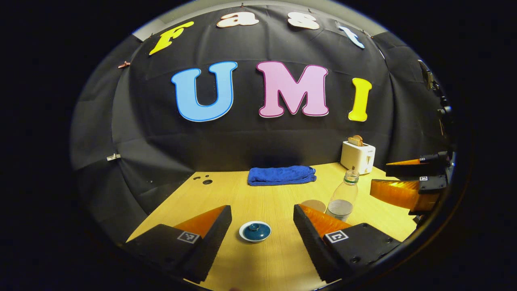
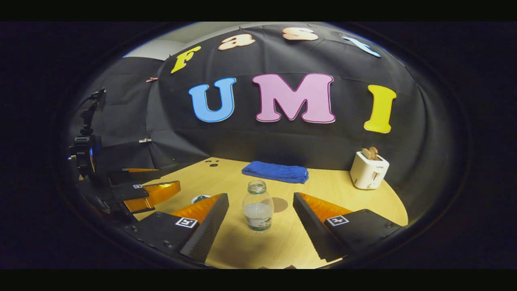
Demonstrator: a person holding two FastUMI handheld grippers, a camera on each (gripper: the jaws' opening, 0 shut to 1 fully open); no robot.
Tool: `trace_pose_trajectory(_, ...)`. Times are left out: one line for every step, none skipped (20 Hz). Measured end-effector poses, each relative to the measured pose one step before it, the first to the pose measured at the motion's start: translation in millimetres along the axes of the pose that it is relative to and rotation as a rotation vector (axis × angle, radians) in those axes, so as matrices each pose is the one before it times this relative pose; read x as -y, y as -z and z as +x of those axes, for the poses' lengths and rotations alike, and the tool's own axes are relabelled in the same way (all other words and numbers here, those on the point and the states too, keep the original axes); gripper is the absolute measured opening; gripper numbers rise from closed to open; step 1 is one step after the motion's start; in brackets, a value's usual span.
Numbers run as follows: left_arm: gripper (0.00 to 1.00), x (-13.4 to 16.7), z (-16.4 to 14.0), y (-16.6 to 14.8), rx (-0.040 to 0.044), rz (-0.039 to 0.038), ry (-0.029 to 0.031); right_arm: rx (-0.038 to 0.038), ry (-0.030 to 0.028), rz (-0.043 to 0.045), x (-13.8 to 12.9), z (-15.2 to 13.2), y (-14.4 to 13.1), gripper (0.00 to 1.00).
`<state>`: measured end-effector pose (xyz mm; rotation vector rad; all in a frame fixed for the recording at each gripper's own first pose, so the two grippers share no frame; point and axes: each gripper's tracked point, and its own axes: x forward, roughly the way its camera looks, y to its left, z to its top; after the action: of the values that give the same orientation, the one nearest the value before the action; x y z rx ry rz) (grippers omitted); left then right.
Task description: Open the teacup lid with one hand, grasp the water bottle and pour water into the teacup with the other hand; after pouring, place the water bottle on the coaster and then close the teacup lid.
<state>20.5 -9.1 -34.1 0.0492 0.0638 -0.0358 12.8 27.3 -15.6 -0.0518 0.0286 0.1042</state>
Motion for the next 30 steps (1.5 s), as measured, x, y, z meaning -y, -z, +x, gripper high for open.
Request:
trace_pose_trajectory(0.98, -0.87, 2.99, 3.63, -0.00589, -0.01287, -0.00372, -0.00669, -0.00351, 0.00256, -0.65, 0.56, 2.93, 0.99)
trace_pose_trajectory(0.98, -1.25, 2.57, 1.05, -0.00411, -0.01219, -0.00223, -0.00682, -0.00112, 0.00107, -0.21, 0.66, 2.27, 0.99)
trace_pose_trajectory(0.98, 0.04, 1.52, 1.19, 0.00056, -0.00998, 0.00221, -0.00489, -0.00184, -0.00023, -0.52, 0.58, 2.28, 0.99)
trace_pose_trajectory(0.98, -1.43, 2.94, 1.25, -0.00458, -0.00395, -0.00094, -0.00541, -0.00058, -0.00089, 0.02, 0.71, 1.49, 0.99)
trace_pose_trajectory(0.98, -1.51, 4.19, 5.11, -0.00692, 0.00034, -0.00262, -0.00393, -0.00131, 0.00123, 0.00, 1.28, 1.44, 0.99)
trace_pose_trajectory(0.98, -2.59, 4.81, 3.88, -0.00950, 0.00054, -0.00527, -0.00362, -0.00171, 0.00229, -0.64, 1.43, 2.02, 0.99)
trace_pose_trajectory(0.98, -1.35, 6.31, 5.01, -0.00655, -0.00376, -0.00140, -0.00444, -0.00069, 0.00124, 0.91, 1.76, 2.10, 0.99)
trace_pose_trajectory(0.98, -0.49, 6.95, 4.69, -0.00831, -0.00833, 0.00619, -0.00522, -0.00009, -0.00044, 0.42, 2.66, 2.85, 0.99)
trace_pose_trajectory(0.98, 2.22, 6.90, 7.64, -0.01780, -0.00556, 0.00918, -0.00319, -0.00105, -0.00043, -0.66, 2.26, 2.33, 0.99)
trace_pose_trajectory(0.97, 0.28, 8.22, 8.88, -0.02016, -0.00217, 0.00437, 0.00166, -0.00154, 0.00126, 0.13, 2.91, 2.63, 0.99)
trace_pose_trajectory(0.96, -1.29, 9.71, 7.31, -0.00840, -0.00498, -0.00141, -0.00070, 0.00183, -0.00076, 0.02, 5.08, 5.51, 0.99)
trace_pose_trajectory(1.00, -0.81, 7.93, 4.06, -0.00156, -0.00654, 0.00019, -0.00773, 0.00108, -0.00149, 0.13, 2.82, 5.52, 0.99)
trace_pose_trajectory(0.94, -0.91, 9.51, 6.63, -0.00624, -0.00519, 0.00177, -0.01012, 0.00124, 0.00026, -0.33, 4.23, 7.61, 0.99)
trace_pose_trajectory(0.93, -2.28, 10.04, 6.67, -0.00906, 0.00244, -0.00593, -0.01143, -0.00016, 0.00316, -0.71, 3.73, 6.44, 0.99)
trace_pose_trajectory(0.93, -2.51, 8.78, 6.40, -0.00530, 0.00481, -0.00384, -0.00860, -0.00122, 0.00296, -0.95, 2.55, 6.59, 0.99)
trace_pose_trajectory(0.93, -2.77, 7.43, 5.71, -0.00555, 0.00397, -0.00306, -0.01107, -0.00357, -0.00061, -0.87, 2.33, 6.45, 0.99)
trace_pose_trajectory(0.89, -1.98, 7.29, 4.76, -0.00448, 0.00434, -0.00433, -0.01474, -0.00598, -0.00605, -0.53, 1.78, 8.22, 0.99)
trace_pose_trajectory(0.86, -1.97, 7.35, 4.45, -0.00332, 0.00342, -0.00431, -0.01579, -0.00042, -0.00773, 0.62, 1.00, 7.63, 0.99)
trace_pose_trajectory(0.82, -0.43, 4.39, 3.70, -0.00290, -0.00267, 0.00344, -0.00942, -0.00209, -0.00026, -0.29, 0.45, 5.68, 0.99)
trace_pose_trajectory(0.76, 0.01, 5.01, 3.30, -0.00389, -0.00526, 0.00539, -0.00755, -0.00317, 0.00058, -1.17, 0.73, 4.51, 0.99)
trace_pose_trajectory(0.74, 0.30, 4.39, 5.35, -0.00588, -0.00399, 0.00698, -0.00708, 0.00276, -0.00200, -0.12, 0.49, 4.80, 0.99)
trace_pose_trajectory(0.73, -0.50, 2.77, 2.86, -0.00365, -0.00177, 0.00255, -0.00508, 0.00310, -0.00123, 0.02, 0.34, 3.06, 0.99)
trace_pose_trajectory(0.71, -1.18, 2.30, 3.26, -0.00430, -0.00096, 0.00040, -0.00185, 0.00398, 0.00305, -0.31, 0.57, 1.64, 0.99)
trace_pose_trajectory(0.69, -0.08, 2.51, 2.31, -0.00474, -0.00020, 0.00124, -0.00123, 0.00075, 0.00659, -0.44, 0.78, 0.96, 0.99)
trace_pose_trajectory(0.65, -0.16, 0.52, 2.12, -0.00279, -0.00104, 0.00141, -0.00057, 0.00131, 0.00410, -0.40, 1.30, 1.25, 0.99)
trace_pose_trajectory(0.64, 1.14, 0.55, -1.66, 0.00897, -0.00414, 0.00639, -0.00028, 0.00187, -0.00012, 0.02, 1.45, 0.36, 0.99)
trace_pose_trajectory(0.58, 0.80, 1.05, 0.14, 0.00268, -0.00054, 0.00283, 0.00170, 0.00158, -0.00293, 0.11, 1.51, -0.16, 0.99)
trace_pose_trajectory(0.61, 0.45, 1.35, 0.62, -0.00232, 0.00329, 0.00029, 0.00058, 0.00225, -0.00222, 0.76, 1.93, 0.18, 0.99)
trace_pose_trajectory(0.55, 0.77, 0.55, -0.34, 0.00244, 0.00559, 0.00226, 0.00097, -0.00003, 0.00057, 0.58, 1.95, 0.56, 0.99)
trace_pose_trajectory(0.61, 1.32, 1.01, -1.25, 0.00017, 0.00590, 0.00343, 0.00221, 0.00024, 0.00149, 0.26, 2.00, -1.08, 0.99)
